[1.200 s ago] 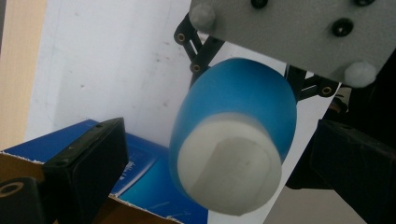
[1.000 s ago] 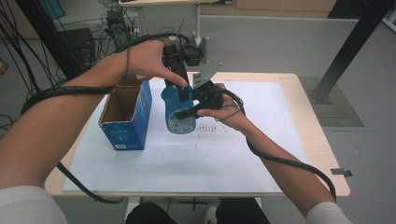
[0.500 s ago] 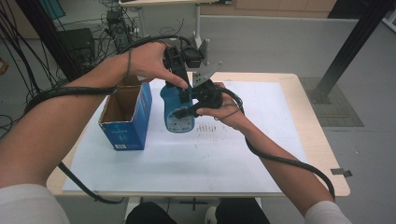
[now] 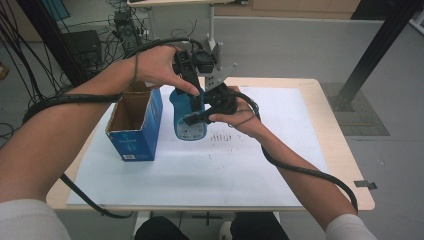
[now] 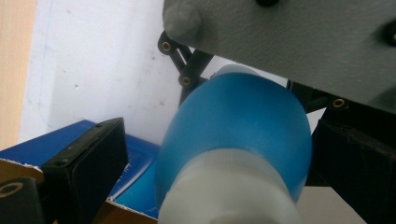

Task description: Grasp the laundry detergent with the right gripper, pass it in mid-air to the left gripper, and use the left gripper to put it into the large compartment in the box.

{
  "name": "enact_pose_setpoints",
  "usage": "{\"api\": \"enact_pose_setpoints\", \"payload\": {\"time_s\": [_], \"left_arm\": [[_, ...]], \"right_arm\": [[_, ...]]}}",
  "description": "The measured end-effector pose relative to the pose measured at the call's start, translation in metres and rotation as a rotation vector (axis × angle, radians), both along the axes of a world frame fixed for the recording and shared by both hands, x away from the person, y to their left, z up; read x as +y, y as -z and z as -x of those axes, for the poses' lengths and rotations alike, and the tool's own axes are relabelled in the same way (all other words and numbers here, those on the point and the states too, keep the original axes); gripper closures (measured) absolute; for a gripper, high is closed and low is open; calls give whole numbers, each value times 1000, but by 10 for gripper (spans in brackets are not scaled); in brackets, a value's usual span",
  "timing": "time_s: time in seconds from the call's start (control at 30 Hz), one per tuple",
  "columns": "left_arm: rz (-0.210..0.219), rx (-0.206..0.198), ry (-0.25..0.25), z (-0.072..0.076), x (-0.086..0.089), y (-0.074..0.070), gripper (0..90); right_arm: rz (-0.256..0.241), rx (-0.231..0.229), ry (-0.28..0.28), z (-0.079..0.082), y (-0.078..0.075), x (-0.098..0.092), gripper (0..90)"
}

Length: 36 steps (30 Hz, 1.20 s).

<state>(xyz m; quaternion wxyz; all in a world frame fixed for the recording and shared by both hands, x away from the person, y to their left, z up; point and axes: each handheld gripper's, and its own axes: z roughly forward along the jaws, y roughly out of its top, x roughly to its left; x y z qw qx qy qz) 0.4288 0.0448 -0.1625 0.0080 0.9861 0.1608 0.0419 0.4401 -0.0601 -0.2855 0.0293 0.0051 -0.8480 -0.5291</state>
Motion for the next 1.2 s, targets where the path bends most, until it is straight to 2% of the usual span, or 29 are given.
{"api": "enact_pose_setpoints", "payload": {"time_s": [0.57,0.63,0.87,0.97,1.03,1.13,1.2], "left_arm": [[-11,1,-4,0,3,0,47],[-10,3,-3,0,3,0,47],[-19,9,-2,0,2,2,47],[-12,14,-2,-1,2,2,48],[-9,13,-3,-1,1,2,47],[-11,13,0,-1,1,2,47],[-13,15,0,-1,1,2,47]], "right_arm": [[-1,-10,-1,1,-3,0,453],[4,7,1,3,-3,-1,453],[7,10,4,3,-2,-2,453],[3,-3,4,2,-3,-3,453],[1,10,3,2,-3,-4,453],[-3,-1,1,1,-3,-4,453],[0,13,6,2,-4,-5,453]]}}
